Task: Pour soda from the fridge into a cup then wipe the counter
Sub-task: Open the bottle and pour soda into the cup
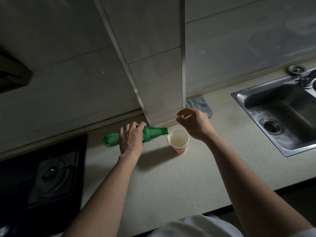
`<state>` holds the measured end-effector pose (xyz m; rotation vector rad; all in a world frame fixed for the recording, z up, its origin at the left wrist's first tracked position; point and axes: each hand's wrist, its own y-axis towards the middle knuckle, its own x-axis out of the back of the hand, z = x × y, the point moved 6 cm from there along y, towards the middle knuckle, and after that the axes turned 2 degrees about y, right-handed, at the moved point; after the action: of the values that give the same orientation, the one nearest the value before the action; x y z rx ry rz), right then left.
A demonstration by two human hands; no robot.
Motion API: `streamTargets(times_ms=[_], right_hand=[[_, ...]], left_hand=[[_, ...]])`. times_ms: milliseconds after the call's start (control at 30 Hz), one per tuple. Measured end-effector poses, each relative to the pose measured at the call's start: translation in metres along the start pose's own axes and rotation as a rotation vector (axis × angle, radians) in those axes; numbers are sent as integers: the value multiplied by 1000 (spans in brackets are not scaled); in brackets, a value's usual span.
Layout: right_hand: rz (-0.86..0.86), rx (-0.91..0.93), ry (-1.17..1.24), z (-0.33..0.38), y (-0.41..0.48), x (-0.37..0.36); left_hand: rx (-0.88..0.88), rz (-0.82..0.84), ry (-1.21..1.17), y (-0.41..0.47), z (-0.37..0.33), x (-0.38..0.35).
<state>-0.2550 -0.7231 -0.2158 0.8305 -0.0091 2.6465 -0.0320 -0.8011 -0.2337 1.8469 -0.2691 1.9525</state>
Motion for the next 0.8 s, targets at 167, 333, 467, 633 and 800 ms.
streamTargets(times_ms=[167,333,467,633,800], right_hand=[[4,3,-2,1,1,1],[19,2,-15,2,1,2],[17,6,-27,3,2,2],[28,8,-22,5,1,2],[31,3,-30,3,1,1]], left_hand=[[-3,-22,-6,2,-1,2],[-1,-37,-1,3,0,4],[-4,-44,-6,4,1,5],[-5,-42,-6,4,0,6],[-5,-44,-10,3,-1,6]])
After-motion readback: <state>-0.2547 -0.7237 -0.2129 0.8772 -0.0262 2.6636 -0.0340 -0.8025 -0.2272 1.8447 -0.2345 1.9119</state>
